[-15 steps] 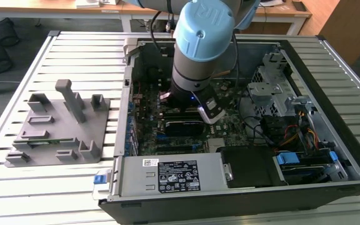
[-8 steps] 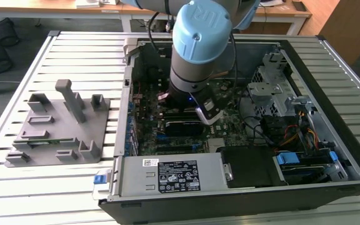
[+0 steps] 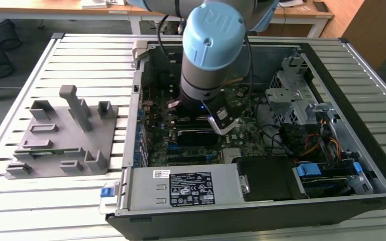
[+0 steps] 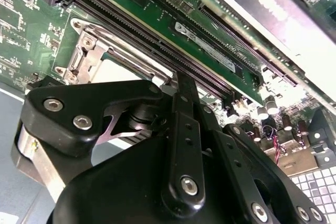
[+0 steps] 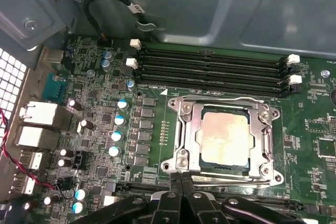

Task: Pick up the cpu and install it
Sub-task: 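Install the second cpu locking lever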

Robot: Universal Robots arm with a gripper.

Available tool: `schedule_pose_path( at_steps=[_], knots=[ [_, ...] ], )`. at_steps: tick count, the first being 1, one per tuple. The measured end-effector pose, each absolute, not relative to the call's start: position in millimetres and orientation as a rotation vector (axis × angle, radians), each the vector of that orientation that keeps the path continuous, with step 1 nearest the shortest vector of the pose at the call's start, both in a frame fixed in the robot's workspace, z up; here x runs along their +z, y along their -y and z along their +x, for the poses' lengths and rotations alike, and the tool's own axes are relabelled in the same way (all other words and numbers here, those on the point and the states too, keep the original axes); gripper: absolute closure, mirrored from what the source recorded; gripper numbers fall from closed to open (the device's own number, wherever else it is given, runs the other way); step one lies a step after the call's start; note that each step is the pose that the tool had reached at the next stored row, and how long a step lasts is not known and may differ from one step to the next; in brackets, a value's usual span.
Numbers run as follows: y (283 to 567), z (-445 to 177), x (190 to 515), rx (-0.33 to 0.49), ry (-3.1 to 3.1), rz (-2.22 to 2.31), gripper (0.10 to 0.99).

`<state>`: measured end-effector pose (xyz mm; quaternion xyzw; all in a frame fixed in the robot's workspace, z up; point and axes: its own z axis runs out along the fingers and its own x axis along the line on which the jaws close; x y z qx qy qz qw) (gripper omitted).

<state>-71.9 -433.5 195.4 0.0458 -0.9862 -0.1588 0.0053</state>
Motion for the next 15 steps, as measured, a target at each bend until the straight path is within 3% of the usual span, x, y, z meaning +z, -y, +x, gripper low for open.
schedule_pose_path(
  at_steps=[15],
  knots=[
    [433.6,-75.7,188.9,-0.531,3.083,0.144,0.980]
  ],
)
